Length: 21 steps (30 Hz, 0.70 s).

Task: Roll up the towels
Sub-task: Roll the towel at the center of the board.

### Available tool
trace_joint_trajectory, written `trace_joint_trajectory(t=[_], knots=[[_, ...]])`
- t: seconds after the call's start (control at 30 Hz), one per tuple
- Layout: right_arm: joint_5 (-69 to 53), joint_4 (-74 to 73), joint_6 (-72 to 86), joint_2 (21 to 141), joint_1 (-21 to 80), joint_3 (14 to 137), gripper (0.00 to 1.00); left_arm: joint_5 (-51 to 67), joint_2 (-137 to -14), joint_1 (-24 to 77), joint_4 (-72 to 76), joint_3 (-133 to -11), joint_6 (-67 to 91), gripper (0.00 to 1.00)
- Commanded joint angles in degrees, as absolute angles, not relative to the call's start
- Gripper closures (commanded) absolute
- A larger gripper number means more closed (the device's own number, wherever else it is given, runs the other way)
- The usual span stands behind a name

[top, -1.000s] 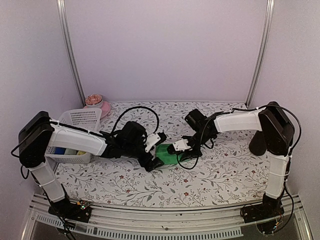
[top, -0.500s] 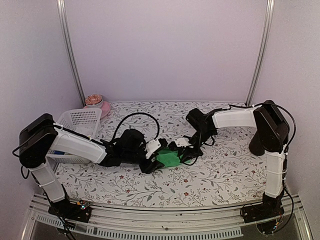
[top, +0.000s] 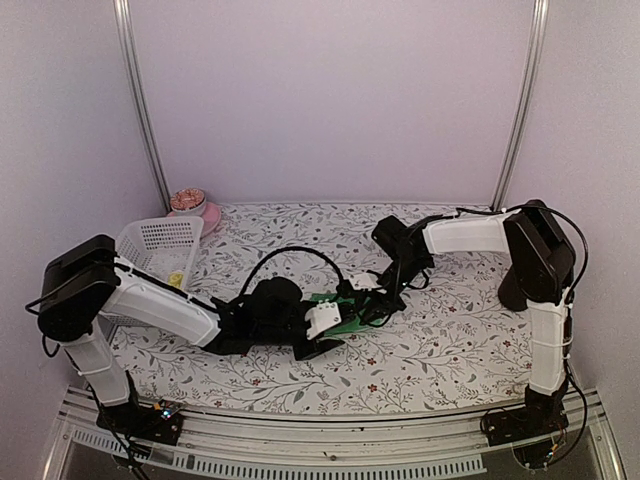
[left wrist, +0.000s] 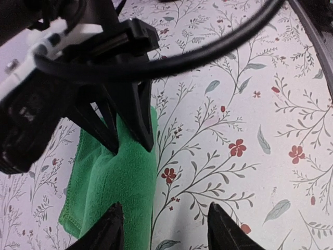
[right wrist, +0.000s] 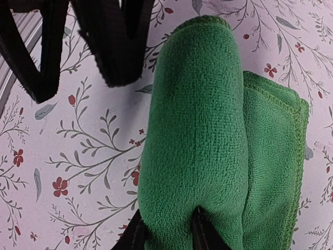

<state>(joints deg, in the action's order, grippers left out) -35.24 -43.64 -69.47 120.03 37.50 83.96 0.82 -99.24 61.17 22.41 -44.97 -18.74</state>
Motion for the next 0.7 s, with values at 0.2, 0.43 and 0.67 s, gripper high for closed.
trace_joint_trajectory(t=[0.2,0.43,0.67], knots=[[-32.1,-52.3,-68.3,124.2,37.1,82.1,0.74,-10.1,-106.2,62.0,25.7,-47.5,-24.4,0.41],[-31.7,-52.5,-68.4,124.8,37.0,82.3,0.74,-11.1,-103.5,64.1,32.1,-43.4,-28.1,0.36],[-31.7,-52.9,-68.3,124.8,37.0,82.4,0.74,-15.0,-106.2,64.5,31.3,-44.8,-29.9,0.35]])
